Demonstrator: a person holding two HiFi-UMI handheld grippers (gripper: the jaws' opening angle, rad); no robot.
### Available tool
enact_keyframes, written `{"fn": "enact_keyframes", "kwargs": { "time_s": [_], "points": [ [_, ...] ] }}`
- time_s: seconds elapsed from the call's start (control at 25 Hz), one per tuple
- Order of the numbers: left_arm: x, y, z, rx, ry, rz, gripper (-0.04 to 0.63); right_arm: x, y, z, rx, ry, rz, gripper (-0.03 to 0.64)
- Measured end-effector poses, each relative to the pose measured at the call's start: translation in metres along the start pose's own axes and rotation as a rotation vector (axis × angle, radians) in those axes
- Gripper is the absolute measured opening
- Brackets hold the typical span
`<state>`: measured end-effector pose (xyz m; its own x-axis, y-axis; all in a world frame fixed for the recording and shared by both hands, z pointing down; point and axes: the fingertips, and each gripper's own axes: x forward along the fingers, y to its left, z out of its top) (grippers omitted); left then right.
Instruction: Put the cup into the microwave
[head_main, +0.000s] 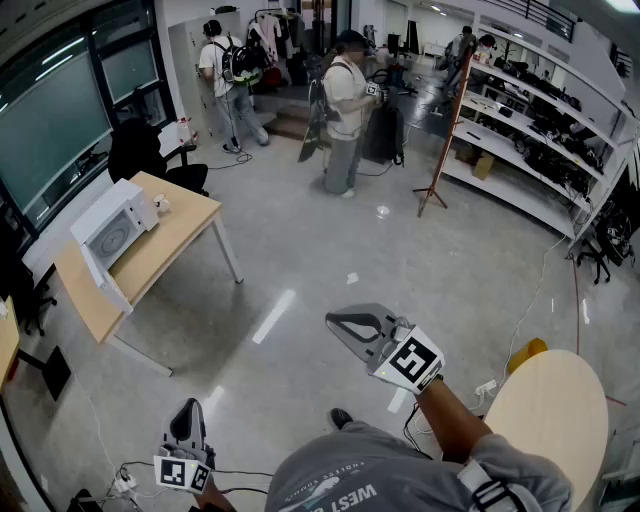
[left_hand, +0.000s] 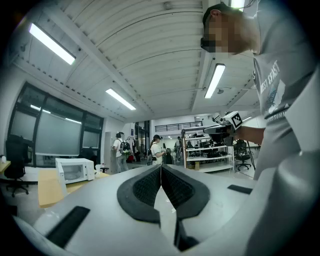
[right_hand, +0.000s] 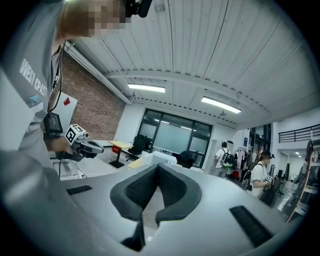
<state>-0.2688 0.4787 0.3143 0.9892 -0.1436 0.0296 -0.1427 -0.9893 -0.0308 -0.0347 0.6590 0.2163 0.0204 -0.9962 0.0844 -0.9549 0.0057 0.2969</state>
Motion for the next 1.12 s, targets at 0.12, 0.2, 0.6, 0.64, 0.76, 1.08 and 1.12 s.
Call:
{"fn": "enact_keyframes", "kwargs": {
  "time_s": [0.12, 0.2, 0.6, 0.64, 0.76, 1.08, 1.12],
  "points": [
    [0.005, 0.000, 0.002, -0.002, -0.003, -0.006, 0.021, 0.000, -0.004, 0.002, -0.004, 0.003, -0.003, 0.018],
    [0.008, -0.002, 0.002, -0.001, -0.006, -0.009, 0.021, -0.001, -0.007, 0.001, -0.006, 0.005, -0.004, 0.018],
    [0.042, -0.003, 0.000, 0.008, 0.000, 0.016, 0.021, 0.006, -0.044, -0.013, 0.007, -0.028, 0.010, 0.018],
    [0.048, -0.004, 0.000, 0.009, 0.002, 0.016, 0.021, 0.007, -0.050, -0.016, 0.017, -0.032, 0.013, 0.018],
    [0.070, -0.010, -0.001, 0.009, 0.013, 0.022, 0.021, 0.005, -0.071, -0.025, 0.043, -0.053, 0.028, 0.020],
    [0.127, -0.052, 0.025, 0.041, 0.032, 0.036, 0.021, -0.033, -0.143, -0.042, 0.121, -0.080, 0.029, 0.020],
    [0.133, -0.058, 0.030, 0.050, 0.034, 0.037, 0.021, -0.038, -0.151, -0.046, 0.116, -0.076, 0.032, 0.020]
  ]
}}
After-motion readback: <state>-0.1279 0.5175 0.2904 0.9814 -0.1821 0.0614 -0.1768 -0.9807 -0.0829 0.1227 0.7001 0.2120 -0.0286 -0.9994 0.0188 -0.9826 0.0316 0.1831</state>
